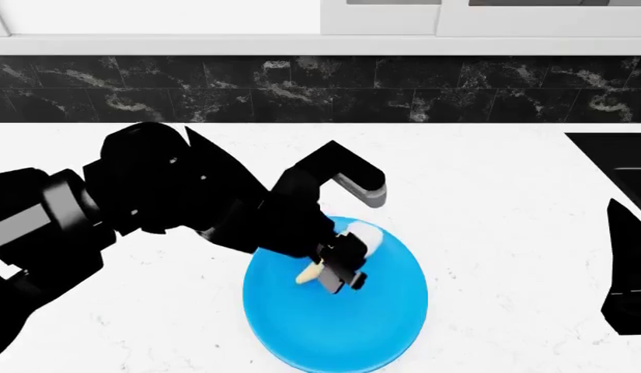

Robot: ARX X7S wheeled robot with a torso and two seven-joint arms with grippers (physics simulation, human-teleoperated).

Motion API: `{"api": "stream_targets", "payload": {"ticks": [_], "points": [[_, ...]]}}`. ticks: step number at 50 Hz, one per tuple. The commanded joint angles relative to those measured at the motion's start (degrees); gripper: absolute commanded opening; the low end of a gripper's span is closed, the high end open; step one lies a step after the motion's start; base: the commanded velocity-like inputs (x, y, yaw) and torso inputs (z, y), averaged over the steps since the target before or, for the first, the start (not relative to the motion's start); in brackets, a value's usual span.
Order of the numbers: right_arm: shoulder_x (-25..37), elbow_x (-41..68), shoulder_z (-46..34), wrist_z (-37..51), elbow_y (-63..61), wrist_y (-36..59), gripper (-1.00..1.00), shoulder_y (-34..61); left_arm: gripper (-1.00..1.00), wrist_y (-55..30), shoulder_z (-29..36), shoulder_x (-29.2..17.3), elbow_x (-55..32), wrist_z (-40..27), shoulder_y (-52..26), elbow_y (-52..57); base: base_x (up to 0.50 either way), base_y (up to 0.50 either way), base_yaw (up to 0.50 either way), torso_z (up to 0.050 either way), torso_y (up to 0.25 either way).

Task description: Move the dessert items from the plate to the tray.

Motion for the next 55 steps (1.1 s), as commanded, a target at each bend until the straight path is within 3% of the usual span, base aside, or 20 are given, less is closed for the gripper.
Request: {"api": "stream_targets", "payload": {"ticks": [1,13,30,40,55], "points": [[0.2,-0.2,0.1,-0.2,-0.1,-0.3,1.0,-0.2,-1.0,0.8,-2.2,-2.5,-2.2,-2.9,-1.2,3.2,0.0,0.0,0.0,0.0,0.0],[1.1,0.1,-0.2,-0.1,-0.4,-1.5,1.0,-0.1,-1.0,1.1,-7.1,-8.7,-9.3,-8.4,-4.3,11.6,0.0,0.0,0.0,0.0,0.0],[4.4,1.1,-2.5,0.3,-3.3,-6.6,1.0,1.3,-1.0,8.0,-16.2,-23.6,-22.6,-23.4,-6.3,33.1,0.0,0.0,0.0,0.0,0.001],[6.0,2.1,-3.1,0.5,-4.8,-9.4,1.0,2.1,-1.0,11.4,-19.1,-30.7,-25.3,-26.5,-4.6,42.2,-0.08,-0.13,0.0,0.0,0.0],[4.8,3.1,-1.2,1.1,-4.6,-8.3,1.0,1.4,-1.0,13.4,-20.1,-32.5,-25.3,-26.7,-2.9,44.5,-0.2,-0.5,0.0,0.0,0.0]]}}
